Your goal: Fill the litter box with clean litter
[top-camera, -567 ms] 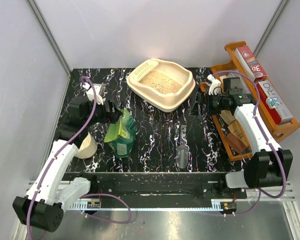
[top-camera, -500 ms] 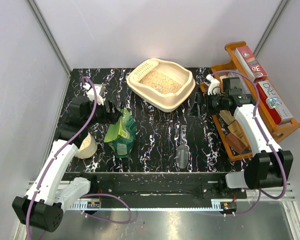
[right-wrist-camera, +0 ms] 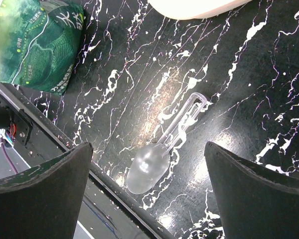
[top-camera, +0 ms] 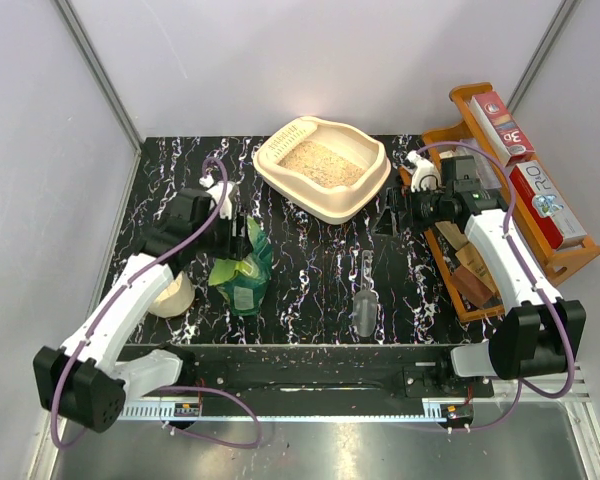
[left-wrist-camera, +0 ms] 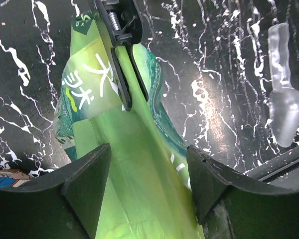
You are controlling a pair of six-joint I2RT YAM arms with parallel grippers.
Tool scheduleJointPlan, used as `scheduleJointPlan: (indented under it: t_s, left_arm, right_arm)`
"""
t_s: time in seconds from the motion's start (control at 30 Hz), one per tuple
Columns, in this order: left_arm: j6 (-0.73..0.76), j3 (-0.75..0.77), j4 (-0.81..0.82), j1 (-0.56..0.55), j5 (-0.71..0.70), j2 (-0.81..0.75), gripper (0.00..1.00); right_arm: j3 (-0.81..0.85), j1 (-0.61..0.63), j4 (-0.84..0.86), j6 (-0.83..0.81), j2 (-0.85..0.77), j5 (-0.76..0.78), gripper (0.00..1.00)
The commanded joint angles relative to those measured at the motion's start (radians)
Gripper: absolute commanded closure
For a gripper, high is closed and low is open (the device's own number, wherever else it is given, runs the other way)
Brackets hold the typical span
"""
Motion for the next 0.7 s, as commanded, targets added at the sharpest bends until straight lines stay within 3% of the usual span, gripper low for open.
scheduleJointPlan:
  t_s: [0.0, 0.1, 0.13, 0.2, 0.23, 0.27, 0.37, 0.57, 0.67]
  left_arm:
    - [-0.013, 0.103, -0.156, -0.007, -0.073, 0.086, 0.37]
    - [-0.014, 0.119, -0.221, -0.007, -0.095, 0.091, 0.47]
    - [-0.004, 0.119, -0.223, -0.007, -0.092, 0.091, 0.6]
    - [0.032, 0.134, -0.223, -0.007, -0.112, 0.106, 0.74]
    - [0.044, 0.14, -0.224, -0.007, -0.12, 0.115, 0.91]
    - [0.056, 0.154, -0.224, -0.004, -0.132, 0.129, 1.0]
    - [0.13, 0.214, -0.2, 0.004, -0.155, 0.184, 1.0]
    - [0.37, 0.323, 0.036, 0.007, -0.179, 0.249, 1.0]
    - [0.478, 0.37, 0.09, 0.007, -0.117, 0.284, 1.0]
  right_arm:
    - [-0.001, 0.008, 0.025, -0.018, -0.045, 0.0, 0.0]
    - [0.002, 0.009, 0.03, -0.019, -0.047, 0.006, 0.0]
    - [0.004, 0.009, 0.034, -0.019, -0.047, 0.009, 0.0]
    - [0.004, 0.009, 0.036, -0.019, -0.041, 0.009, 0.0]
    - [0.007, 0.011, 0.042, -0.016, -0.035, 0.009, 0.0]
    - [0.008, 0.009, 0.045, -0.013, -0.032, 0.002, 0.0]
    - [0.027, 0.017, 0.057, -0.014, -0.007, -0.029, 0.0]
    - [0.089, 0.044, 0.122, 0.007, 0.043, -0.069, 0.0]
    - [0.119, 0.048, 0.16, 0.054, 0.066, -0.072, 0.0]
